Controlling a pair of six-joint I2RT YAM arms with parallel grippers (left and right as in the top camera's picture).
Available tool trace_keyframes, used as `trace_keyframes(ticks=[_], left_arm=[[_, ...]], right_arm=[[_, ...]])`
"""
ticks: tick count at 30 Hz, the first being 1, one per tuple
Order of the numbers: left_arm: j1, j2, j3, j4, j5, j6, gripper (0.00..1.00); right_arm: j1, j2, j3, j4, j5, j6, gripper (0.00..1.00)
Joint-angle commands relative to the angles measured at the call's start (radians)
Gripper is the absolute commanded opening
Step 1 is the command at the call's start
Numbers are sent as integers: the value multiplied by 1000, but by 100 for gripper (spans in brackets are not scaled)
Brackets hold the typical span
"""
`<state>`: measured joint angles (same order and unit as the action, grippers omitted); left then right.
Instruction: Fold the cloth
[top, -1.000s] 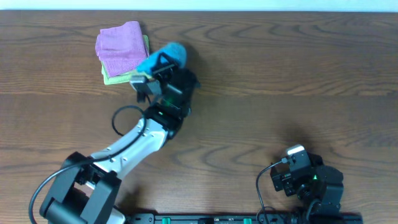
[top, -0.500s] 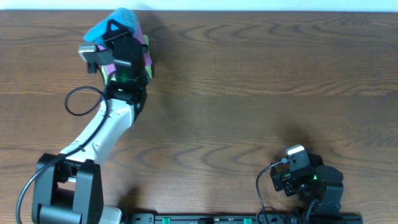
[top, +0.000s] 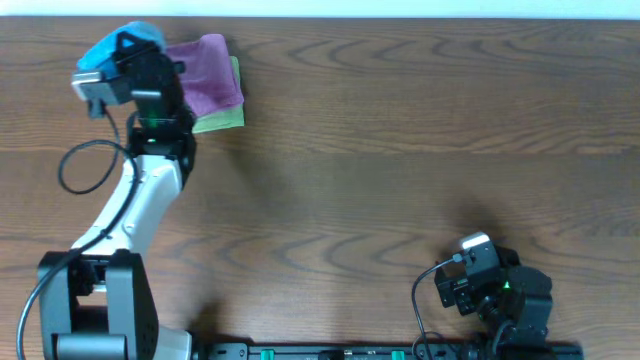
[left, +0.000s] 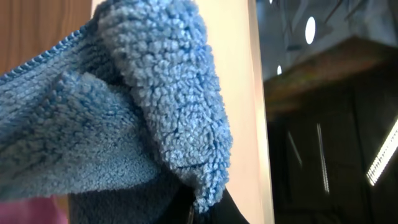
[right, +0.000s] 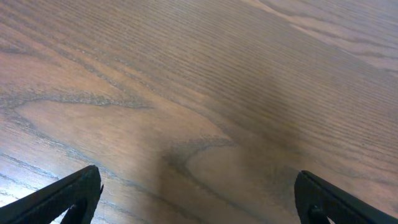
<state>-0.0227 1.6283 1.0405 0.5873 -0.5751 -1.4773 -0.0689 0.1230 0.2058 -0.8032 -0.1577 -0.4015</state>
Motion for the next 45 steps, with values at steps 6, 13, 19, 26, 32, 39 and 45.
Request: trace_keyframes(ticks=[6,13,19,26,32,39,45], left_arm=[[73,48,29,161,60,229,6],[68,223,65,343,151,229,6],[61,314,190,349,298,322,6],[21,335,299,211,336,359,6],[8,336,299,14,321,355,6],[29,336,299,66,334,356,6],[57,336,299,127,341,356,6]], right_arm=[[-8,-8,-6,-2,-8,12,99],[-8,-8,-6,-2,-8,12,99],[-8,-8,-6,-2,-8,12,99],[-8,-8,-6,-2,-7,12,99],[-8,-8,-6,-2,-8,12,99],[-8,-8,-6,-2,-7,12,99],[-8,-8,-6,-2,-8,12,99]])
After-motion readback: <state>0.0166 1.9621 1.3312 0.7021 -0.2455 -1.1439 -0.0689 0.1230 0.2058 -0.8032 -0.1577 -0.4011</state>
